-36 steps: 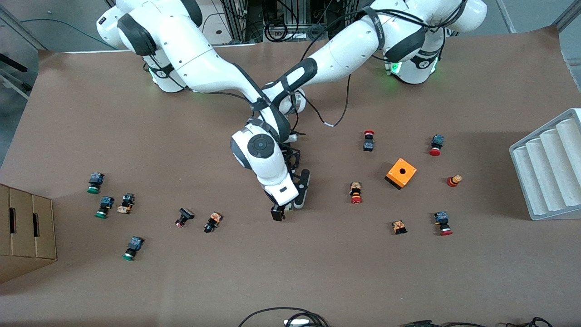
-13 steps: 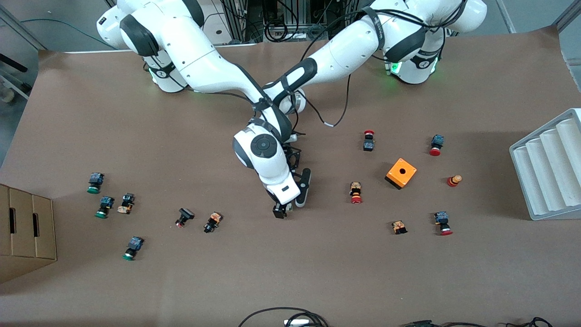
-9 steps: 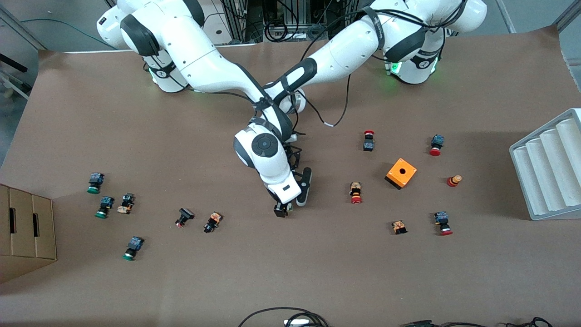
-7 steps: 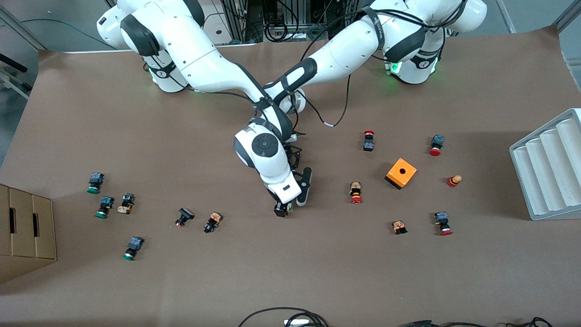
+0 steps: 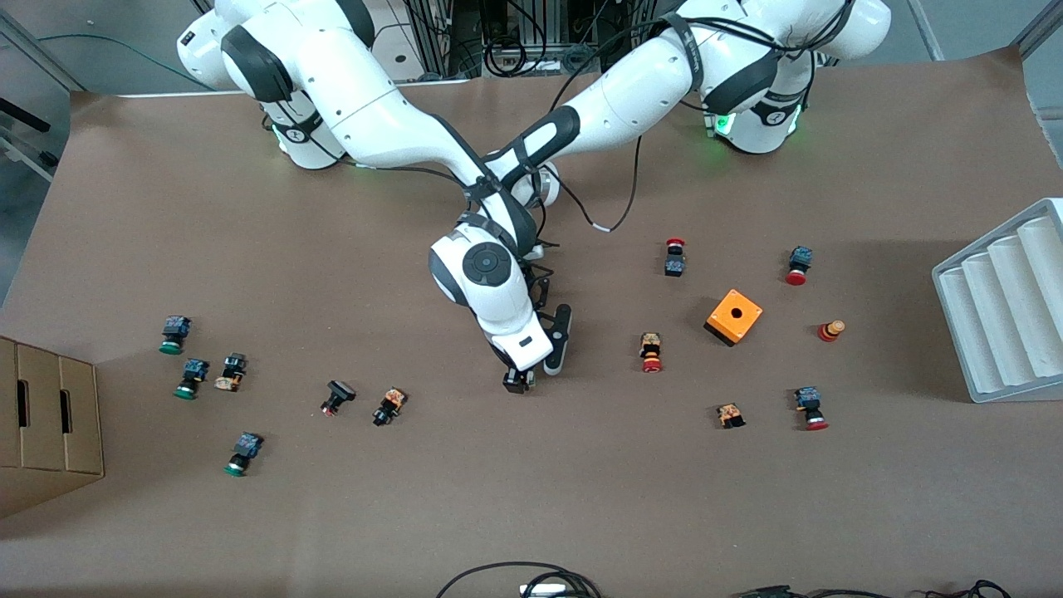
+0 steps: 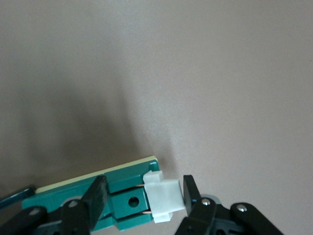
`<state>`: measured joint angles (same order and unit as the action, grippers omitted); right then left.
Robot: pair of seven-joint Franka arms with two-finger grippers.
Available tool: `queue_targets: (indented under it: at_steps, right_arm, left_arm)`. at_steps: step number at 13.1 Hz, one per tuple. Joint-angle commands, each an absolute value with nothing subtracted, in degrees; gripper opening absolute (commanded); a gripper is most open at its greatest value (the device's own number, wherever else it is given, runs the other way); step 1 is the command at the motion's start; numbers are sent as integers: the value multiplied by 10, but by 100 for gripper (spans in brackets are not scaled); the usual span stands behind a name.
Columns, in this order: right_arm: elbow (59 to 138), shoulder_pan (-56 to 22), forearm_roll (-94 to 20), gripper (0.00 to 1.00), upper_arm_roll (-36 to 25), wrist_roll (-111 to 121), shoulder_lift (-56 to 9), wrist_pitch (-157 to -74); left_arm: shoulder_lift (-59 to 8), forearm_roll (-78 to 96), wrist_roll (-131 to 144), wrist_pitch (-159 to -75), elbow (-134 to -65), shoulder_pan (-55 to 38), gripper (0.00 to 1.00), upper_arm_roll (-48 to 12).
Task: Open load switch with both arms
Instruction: 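Close the right gripper around the white lever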
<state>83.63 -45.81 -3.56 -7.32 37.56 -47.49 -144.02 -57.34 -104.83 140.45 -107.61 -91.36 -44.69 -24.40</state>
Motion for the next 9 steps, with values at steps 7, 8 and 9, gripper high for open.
queue_targets:
  at_steps: [7,8,9]
  right_arm:
    - [844,-462,-33,69,-82,374,-475,-1424]
    - [845,-462,-33,69,-82,374,-475,-1423]
    - [845,-461,-33,69,-82,374,-474,-1420]
  left_arm:
    - [-582,-1051,1416,-1066,-911,-456,27,-240]
    - [-582,-1051,1416,-1066,-911,-456,27,-240]
    - [-582,-1051,1416,-1066,-911,-456,27,-240]
